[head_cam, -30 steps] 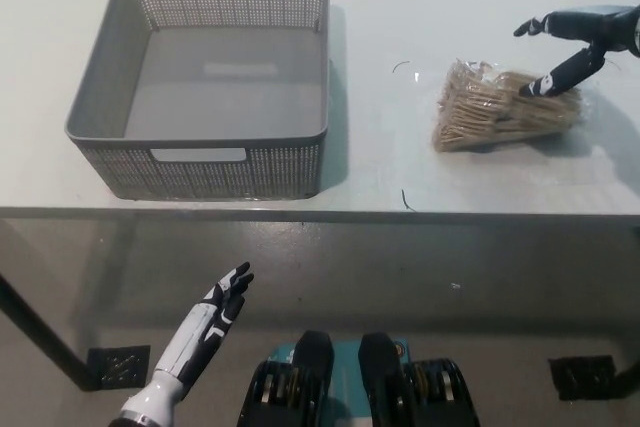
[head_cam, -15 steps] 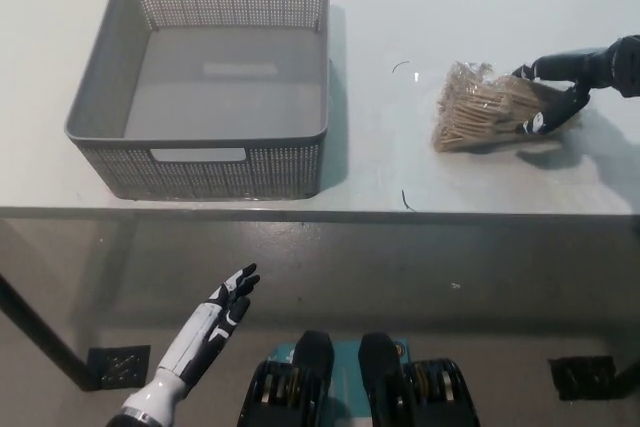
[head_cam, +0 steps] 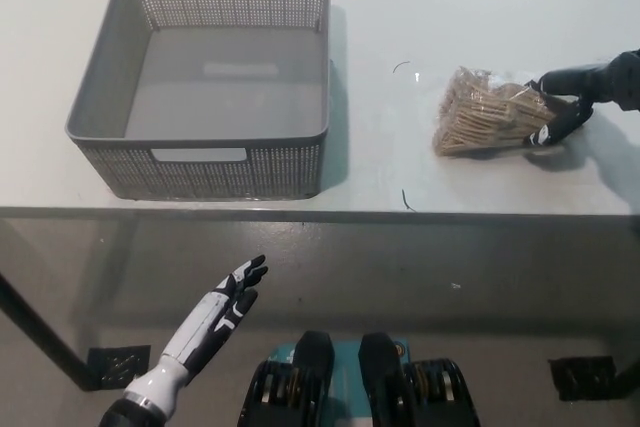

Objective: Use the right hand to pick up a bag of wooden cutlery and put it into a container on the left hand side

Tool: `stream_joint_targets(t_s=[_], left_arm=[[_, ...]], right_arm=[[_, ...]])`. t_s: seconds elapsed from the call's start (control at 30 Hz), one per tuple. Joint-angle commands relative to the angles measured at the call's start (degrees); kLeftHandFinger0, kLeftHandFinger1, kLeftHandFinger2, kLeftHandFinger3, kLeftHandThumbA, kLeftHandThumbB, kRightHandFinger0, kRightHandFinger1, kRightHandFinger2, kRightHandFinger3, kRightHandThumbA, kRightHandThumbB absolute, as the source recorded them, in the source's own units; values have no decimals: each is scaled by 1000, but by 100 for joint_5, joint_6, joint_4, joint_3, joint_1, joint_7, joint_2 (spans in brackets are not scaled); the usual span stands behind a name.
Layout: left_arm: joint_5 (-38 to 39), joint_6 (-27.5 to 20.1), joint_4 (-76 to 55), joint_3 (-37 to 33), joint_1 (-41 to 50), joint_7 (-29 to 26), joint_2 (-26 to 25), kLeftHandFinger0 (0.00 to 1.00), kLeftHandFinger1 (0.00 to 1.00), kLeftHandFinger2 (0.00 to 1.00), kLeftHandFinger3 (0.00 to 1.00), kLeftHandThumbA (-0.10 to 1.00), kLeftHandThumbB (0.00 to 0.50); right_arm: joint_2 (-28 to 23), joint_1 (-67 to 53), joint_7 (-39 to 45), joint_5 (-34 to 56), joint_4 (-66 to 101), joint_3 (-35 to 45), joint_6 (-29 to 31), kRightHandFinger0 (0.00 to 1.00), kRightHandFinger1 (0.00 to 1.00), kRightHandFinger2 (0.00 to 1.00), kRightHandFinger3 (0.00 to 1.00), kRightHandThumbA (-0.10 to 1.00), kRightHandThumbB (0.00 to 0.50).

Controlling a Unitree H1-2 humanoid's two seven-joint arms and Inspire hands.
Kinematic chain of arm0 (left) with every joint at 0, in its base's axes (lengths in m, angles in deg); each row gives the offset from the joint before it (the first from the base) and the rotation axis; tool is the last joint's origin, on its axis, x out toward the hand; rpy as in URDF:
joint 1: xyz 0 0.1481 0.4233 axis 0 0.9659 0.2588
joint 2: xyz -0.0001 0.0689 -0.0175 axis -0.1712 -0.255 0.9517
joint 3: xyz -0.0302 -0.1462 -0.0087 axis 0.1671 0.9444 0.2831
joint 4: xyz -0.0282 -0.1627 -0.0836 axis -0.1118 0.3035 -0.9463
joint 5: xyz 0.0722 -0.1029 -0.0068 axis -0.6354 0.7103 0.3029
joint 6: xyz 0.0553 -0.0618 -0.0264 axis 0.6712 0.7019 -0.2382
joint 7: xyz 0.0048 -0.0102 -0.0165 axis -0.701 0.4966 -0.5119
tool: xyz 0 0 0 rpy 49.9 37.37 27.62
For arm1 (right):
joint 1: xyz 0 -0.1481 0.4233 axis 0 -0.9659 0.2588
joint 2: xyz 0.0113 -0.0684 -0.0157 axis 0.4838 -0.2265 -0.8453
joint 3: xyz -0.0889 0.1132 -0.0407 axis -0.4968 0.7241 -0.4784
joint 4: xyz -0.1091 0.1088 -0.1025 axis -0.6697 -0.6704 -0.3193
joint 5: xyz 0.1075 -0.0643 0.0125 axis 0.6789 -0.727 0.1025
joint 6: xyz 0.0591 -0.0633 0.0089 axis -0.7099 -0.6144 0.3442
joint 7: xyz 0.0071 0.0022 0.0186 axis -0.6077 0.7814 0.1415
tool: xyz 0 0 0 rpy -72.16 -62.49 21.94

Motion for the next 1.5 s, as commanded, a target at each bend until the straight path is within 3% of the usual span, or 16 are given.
stream_joint_targets(t_s=[0.0, 0.7, 0.73, 0.77, 0.8, 0.83, 0.87, 0.9, 0.93, 0.97, 1.0, 1.03, 1.07, 1.17, 1.33, 1.47], left_arm=[[36, -203, -7, -36, -168, 137, -92, 1000, 1000, 1000, 1000, 1000, 361], [-169, -263, 30, -156, -352, 150, -75, 1000, 1000, 1000, 1000, 1000, 380], [-170, -265, 15, -163, -357, 157, -85, 1000, 1000, 1000, 1000, 1000, 377], [-164, -270, -1, -165, -357, 165, -94, 1000, 1000, 1000, 1000, 1000, 376], [-165, -254, -17, -171, -359, 173, -104, 1000, 1000, 1000, 1000, 1000, 377], [-171, -230, -30, -176, -363, 180, -113, 1000, 1000, 1000, 1000, 1000, 377], [-163, -241, -24, -179, -370, 185, -115, 1000, 1000, 1000, 1000, 1000, 378], [-173, -228, -45, -187, -376, 191, -127, 1000, 1000, 1000, 1000, 1000, 379], [-168, -223, -49, -189, -377, 197, -129, 1000, 1000, 1000, 1000, 1000, 379], [-170, -226, -47, -201, -382, 211, -138, 1000, 1000, 1000, 1000, 1000, 374], [-168, -212, -55, -205, -382, 218, -140, 1000, 1000, 1000, 1000, 1000, 373], [-178, -191, -53, -204, -409, 218, -148, 1000, 1000, 1000, 1000, 1000, 375], [-192, -183, -44, -199, -448, 212, -159, 1000, 1000, 1000, 1000, 1000, 373], [-246, -198, -69, -225, -454, 205, -177, 1000, 1000, 1000, 1000, 1000, 354], [-202, -179, -27, -243, -459, 237, -188, 1000, 1000, 1000, 1000, 1000, 343], [-189, -162, -8, -244, -458, 234, -179, 1000, 1000, 1000, 1000, 1000, 335]], right_arm=[[130, 191, -27, -11, -172, 4, 201, 1000, 1000, 1000, 1000, 608, 500], [1404, 589, -1287, -145, -1157, -19, 290, 1000, 1000, 1000, 1000, 592, 500], [1445, 578, -1363, -129, -1166, 7, 328, 1000, 1000, 1000, 1000, 564, 500], [1479, 537, -1527, -2, -1169, 139, 431, 1000, 1000, 1000, 1000, 442, 500], [1507, 505, -1730, 22, -1172, 184, 458, 1000, 1000, 1000, 1000, 294, 430], [1532, 484, -1933, -30, -1176, 172, 436, 911, 977, 1000, 1000, 269, 438], [1537, 452, -2176, -85, -1163, 161, 490, 625, 711, 768, 888, 135, 376], [1531, 379, -2723, -177, -1126, 131, 600, 103, 207, 292, 306, -91, 190], [1521, 351, -2953, -233, -1102, 98, 649, 21, 99, 279, 293, -98, 180], [1493, 325, -3141, -198, -1089, 145, 705, 1, 197, 531, 562, -100, 102], [1474, 321, -3163, -149, -1093, 190, 748, 0, 270, 688, 658, -100, 132], [1462, 355, -3150, -81, -1103, 256, 720, 19, 432, 868, 919, -100, 147], [1453, 396, -3185, -45, -1118, 294, 714, 35, 492, 907, 1000, -100, 139], [1359, 359, -3512, 120, -1132, 501, 912, 104, 614, 962, 1000, -100, 110], [1272, 350, -3827, 540, -1151, 1092, 1006, 155, 639, 952, 1000, -100, 82], [1223, 437, -3741, 1176, -1126, 1986, 1180, 84, 567, 940, 1000, -100, 88]])
